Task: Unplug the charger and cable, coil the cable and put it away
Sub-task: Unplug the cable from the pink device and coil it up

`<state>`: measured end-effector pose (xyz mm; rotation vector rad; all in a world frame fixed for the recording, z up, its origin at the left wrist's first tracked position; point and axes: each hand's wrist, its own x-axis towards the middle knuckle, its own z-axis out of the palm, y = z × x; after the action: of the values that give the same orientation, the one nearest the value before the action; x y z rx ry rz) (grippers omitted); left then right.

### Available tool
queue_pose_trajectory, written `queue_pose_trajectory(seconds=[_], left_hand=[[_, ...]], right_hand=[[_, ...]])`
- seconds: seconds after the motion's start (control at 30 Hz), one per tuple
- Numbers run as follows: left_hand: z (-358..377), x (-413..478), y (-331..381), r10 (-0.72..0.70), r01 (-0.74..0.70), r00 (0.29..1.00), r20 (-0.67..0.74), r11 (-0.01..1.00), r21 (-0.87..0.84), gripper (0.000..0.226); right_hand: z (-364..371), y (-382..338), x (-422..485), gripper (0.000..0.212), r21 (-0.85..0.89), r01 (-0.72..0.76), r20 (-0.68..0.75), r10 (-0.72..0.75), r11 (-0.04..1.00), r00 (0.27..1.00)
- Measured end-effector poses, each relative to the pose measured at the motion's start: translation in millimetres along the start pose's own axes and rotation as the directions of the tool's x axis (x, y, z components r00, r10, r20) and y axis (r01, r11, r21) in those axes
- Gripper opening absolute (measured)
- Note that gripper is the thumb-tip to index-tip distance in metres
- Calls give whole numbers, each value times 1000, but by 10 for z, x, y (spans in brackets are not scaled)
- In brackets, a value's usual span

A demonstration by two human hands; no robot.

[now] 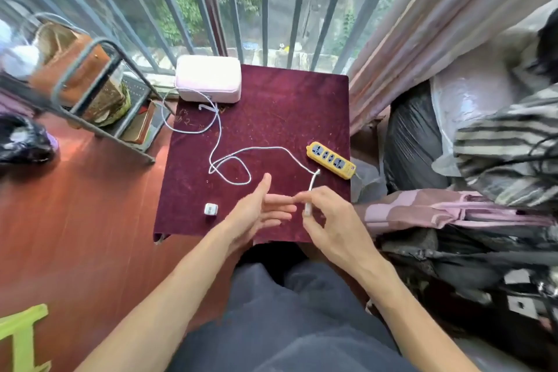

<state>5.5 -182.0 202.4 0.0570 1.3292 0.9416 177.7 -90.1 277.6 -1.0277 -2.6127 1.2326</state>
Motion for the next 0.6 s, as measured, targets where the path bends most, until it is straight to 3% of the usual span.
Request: queue_pose_trajectory(seconds=[0.1,0.2,0.33,0.47,0.53,0.6], left_hand=[[359,-256,208,61,-48,990,130,993,-104,83],[606,-471,464,111,-86,980,166,984,-154,74],[758,-670,733,212,-193,955,205,975,-107,50],[775,-762,817,282,-276,933,223,959,-56,44],[774,-814,847,355,-357,919,169,934,-24,41],[763,-863,882,436,-433,893,113,900,-47,40]], right_hand=[[-59,-180,-144,36,24,75,26,-75,997,997],[-53,-334,-248,25,-28,154,-8,-154,988,988],[-55,-440,-314,13,-36,207,-98,-210,978,973],[-115,-430,-355,3,62,242,-126,-233,968,964],[-171,-325,-374,5,184,176,-35,-173,967,984],[-242,-142,-340,2,227,19,38,-29,974,999]])
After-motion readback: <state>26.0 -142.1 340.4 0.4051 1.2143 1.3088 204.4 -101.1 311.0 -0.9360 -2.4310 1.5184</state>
